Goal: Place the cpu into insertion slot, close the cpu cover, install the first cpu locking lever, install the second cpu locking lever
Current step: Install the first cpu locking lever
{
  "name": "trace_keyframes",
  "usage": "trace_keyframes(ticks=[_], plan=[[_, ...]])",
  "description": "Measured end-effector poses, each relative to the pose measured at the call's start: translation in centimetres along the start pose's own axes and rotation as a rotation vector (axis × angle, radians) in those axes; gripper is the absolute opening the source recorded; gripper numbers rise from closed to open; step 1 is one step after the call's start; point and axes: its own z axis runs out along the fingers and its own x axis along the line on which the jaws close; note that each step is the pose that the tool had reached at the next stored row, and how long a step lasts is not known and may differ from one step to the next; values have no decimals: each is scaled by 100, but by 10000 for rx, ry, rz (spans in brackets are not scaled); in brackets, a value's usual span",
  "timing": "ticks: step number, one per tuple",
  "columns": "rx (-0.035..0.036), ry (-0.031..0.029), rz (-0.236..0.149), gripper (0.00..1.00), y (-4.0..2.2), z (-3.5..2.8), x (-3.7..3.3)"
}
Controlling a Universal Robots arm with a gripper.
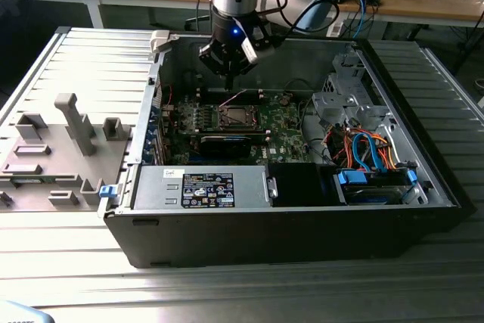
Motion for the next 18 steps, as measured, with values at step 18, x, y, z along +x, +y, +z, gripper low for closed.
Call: trace_keyframes(ticks=[18], plan=[[0, 0, 0, 11, -5, 34, -58]])
